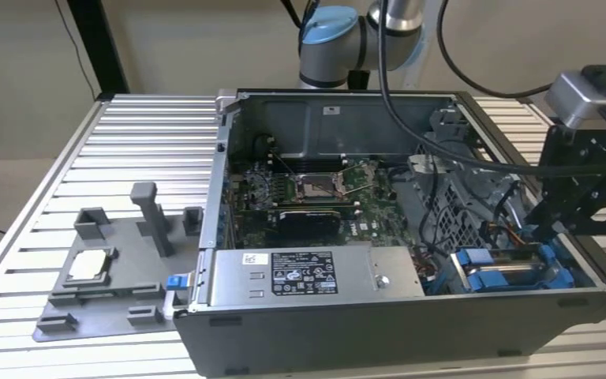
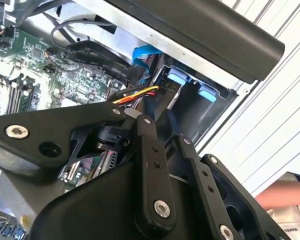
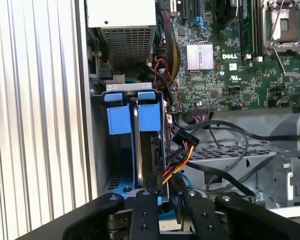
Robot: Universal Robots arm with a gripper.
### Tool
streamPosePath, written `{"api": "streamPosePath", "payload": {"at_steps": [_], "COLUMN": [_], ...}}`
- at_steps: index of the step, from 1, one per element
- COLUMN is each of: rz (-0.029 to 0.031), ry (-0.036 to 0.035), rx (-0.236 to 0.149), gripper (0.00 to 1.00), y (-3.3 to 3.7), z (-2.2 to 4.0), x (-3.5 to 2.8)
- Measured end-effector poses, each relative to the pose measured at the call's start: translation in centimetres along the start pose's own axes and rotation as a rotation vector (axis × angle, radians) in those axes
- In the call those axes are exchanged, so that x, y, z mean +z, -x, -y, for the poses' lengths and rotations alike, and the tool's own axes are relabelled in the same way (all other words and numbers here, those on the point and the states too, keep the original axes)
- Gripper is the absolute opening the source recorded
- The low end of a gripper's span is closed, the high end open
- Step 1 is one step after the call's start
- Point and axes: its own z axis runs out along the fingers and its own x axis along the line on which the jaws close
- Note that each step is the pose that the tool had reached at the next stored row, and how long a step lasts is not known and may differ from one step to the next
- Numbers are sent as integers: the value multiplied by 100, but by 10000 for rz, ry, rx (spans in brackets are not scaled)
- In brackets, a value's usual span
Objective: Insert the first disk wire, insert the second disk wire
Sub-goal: 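Insert the second disk wire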
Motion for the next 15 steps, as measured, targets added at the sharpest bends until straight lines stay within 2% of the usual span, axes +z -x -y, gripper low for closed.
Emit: {"api": "streamPosePath", "payload": {"at_steps": [2,5,6,15], "rz": [154,479,540,539], "ry": [11,35,40,56], "rx": [-7,-21,-24,-169], "gripper": [100,100,100,100], "y": [7,24,33,110], "z": [0,-1,-2,61], "x": [-1,1,0,19]}}
